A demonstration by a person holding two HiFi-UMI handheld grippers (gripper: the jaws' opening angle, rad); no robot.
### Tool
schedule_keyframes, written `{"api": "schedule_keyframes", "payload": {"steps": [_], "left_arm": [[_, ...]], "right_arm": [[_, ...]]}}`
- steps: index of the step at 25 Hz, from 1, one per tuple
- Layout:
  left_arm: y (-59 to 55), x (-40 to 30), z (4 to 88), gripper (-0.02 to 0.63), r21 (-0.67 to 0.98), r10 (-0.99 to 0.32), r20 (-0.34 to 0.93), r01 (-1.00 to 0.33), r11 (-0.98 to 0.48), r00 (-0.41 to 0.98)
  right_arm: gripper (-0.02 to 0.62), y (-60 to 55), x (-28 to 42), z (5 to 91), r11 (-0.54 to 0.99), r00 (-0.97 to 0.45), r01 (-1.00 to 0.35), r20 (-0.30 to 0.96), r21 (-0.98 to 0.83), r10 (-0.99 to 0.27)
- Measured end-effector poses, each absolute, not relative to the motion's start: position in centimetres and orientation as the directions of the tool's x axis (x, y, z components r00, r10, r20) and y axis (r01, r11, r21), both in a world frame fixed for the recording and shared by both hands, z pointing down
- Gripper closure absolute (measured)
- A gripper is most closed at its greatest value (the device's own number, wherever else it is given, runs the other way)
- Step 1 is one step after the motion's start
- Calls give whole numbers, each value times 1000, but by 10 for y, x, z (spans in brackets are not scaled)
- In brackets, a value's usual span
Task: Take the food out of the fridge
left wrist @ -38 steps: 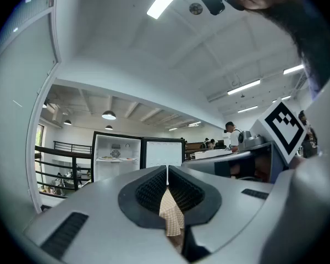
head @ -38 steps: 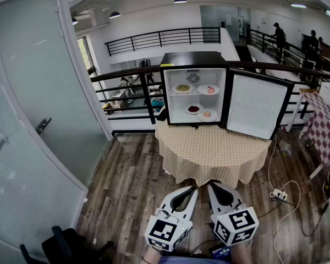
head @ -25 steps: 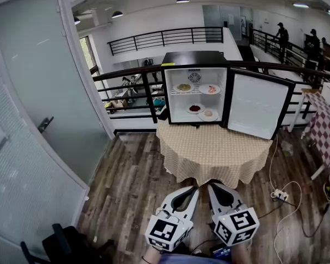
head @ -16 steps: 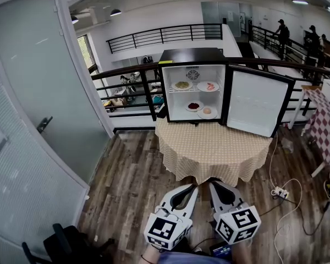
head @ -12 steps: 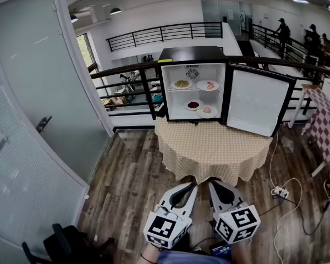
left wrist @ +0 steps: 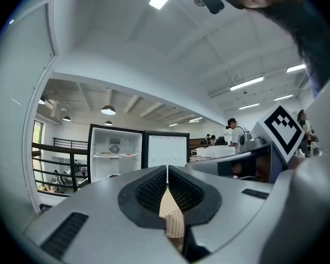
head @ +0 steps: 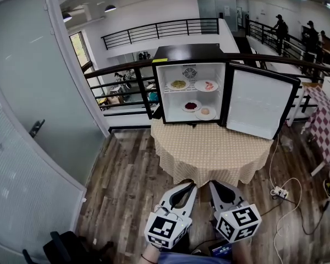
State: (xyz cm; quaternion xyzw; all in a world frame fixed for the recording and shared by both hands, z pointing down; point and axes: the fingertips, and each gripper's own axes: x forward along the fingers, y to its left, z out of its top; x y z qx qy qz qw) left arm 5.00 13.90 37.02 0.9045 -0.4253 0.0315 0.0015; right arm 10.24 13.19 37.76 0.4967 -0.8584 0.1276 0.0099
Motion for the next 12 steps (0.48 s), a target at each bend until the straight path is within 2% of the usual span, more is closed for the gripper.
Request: {"api": "schedule_keyframes", "payload": {"steps": [12], "left_arm": [[23, 15, 365, 586, -14, -769, 54, -769, -639, 637]], "right_arm": [[578, 23, 67, 381, 476, -514, -852, 169, -217, -841]]}}
